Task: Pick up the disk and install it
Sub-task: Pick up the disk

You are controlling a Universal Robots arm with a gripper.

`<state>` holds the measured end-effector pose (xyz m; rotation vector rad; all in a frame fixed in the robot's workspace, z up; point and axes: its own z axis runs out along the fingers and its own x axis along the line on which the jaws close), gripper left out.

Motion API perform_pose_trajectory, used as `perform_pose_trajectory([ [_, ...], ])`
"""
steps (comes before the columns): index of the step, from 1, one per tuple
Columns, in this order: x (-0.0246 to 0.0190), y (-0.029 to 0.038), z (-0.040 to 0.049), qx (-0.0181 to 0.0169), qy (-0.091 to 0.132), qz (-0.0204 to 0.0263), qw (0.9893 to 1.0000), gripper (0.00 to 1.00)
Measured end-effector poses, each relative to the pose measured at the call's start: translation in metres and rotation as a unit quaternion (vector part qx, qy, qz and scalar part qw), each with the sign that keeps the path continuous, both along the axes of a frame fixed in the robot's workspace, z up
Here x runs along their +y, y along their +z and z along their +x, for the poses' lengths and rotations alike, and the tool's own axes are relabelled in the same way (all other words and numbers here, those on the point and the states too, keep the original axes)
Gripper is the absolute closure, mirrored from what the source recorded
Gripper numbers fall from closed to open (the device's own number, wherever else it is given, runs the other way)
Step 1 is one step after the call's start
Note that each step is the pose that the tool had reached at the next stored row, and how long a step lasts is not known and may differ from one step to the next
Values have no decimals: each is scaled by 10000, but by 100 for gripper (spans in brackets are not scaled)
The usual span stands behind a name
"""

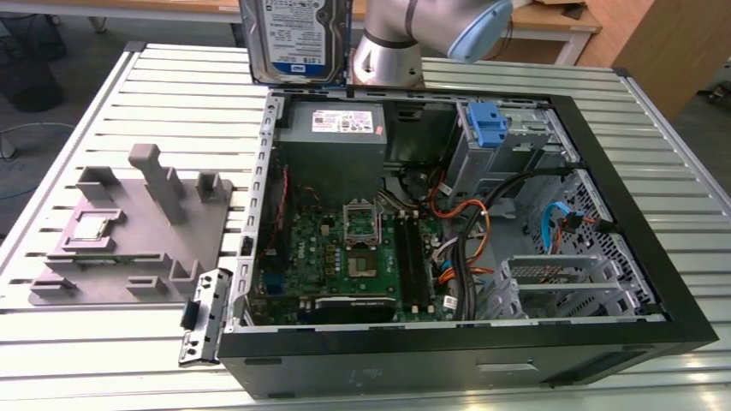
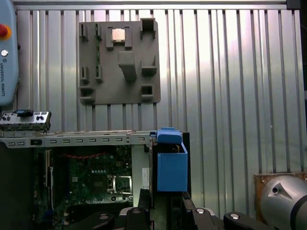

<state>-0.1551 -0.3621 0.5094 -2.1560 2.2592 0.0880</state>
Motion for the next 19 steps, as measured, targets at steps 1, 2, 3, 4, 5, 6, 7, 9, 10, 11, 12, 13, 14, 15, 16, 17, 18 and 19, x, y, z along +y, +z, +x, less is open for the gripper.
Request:
perform_pose_trajectory([
  [1, 0, 0, 3, 0, 0, 0, 10000, 65],
  [2, 0, 0, 6, 0, 0, 0, 10000, 65],
  [3, 0, 0, 10, 0, 0, 0, 10000, 65],
  [4, 0, 0, 12, 0, 0, 0, 10000, 65],
  [5, 0, 0, 14, 0, -1, 0, 10000, 65],
  [6, 0, 0, 17, 0, 0, 0, 10000, 65],
  [7, 0, 0, 19, 0, 0, 0, 10000, 65],
  [9, 0, 0, 22, 0, 0, 0, 10000, 65],
  [10, 0, 0, 28, 0, 0, 0, 10000, 65],
  [11, 0, -1, 29, 0, 0, 0, 10000, 65],
  [12, 0, 0, 31, 0, 0, 0, 10000, 65],
  [13, 0, 0, 33, 0, 0, 0, 10000, 65],
  [14, 0, 0, 36, 1, 1, 0, 10000, 65],
  [15, 0, 0, 38, 1, 0, 0, 10000, 65],
  [16, 0, 0, 41, 1, 0, 0, 10000, 65],
  [17, 0, 0, 42, 1, 0, 0, 10000, 65],
  [18, 0, 0, 43, 1, 0, 0, 10000, 65],
  [19, 0, 0, 43, 1, 0, 0, 10000, 65],
])
